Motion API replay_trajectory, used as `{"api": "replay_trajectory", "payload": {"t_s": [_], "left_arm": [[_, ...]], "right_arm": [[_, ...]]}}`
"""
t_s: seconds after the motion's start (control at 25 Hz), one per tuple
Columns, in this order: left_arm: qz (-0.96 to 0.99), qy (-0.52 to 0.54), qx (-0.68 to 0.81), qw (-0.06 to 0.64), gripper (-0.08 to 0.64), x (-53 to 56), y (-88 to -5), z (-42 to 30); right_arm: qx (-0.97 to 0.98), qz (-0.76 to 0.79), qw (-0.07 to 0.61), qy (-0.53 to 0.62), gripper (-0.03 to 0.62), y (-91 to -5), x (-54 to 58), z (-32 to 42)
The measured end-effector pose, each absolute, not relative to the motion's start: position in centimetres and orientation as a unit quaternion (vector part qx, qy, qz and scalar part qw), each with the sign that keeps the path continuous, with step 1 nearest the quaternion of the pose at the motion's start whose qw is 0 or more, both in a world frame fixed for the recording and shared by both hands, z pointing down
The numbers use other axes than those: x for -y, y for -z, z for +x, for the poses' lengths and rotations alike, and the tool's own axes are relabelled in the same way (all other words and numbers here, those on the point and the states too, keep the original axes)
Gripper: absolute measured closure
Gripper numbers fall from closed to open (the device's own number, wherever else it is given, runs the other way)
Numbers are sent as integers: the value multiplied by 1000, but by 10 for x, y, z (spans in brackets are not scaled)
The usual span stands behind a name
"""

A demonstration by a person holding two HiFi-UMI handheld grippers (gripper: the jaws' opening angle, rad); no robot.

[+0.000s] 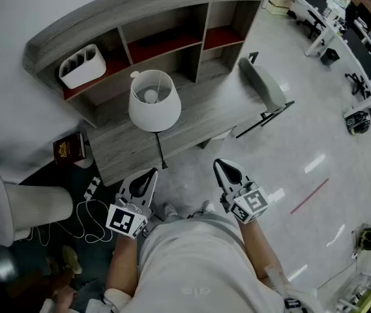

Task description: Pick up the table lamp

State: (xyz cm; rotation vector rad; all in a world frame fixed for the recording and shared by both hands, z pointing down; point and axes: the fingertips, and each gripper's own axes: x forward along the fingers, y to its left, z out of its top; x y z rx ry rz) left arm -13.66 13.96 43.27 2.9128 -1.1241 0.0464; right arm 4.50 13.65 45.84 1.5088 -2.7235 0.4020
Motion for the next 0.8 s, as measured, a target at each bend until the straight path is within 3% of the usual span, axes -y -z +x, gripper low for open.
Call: {"api": "replay_trajectory", "payload": {"t_s": [0.8], "left_arm": [[922, -40, 385, -9, 546, -124, -451, -212]], "right_arm": [[872, 480, 7, -101, 563, -451, -128, -35]]}}
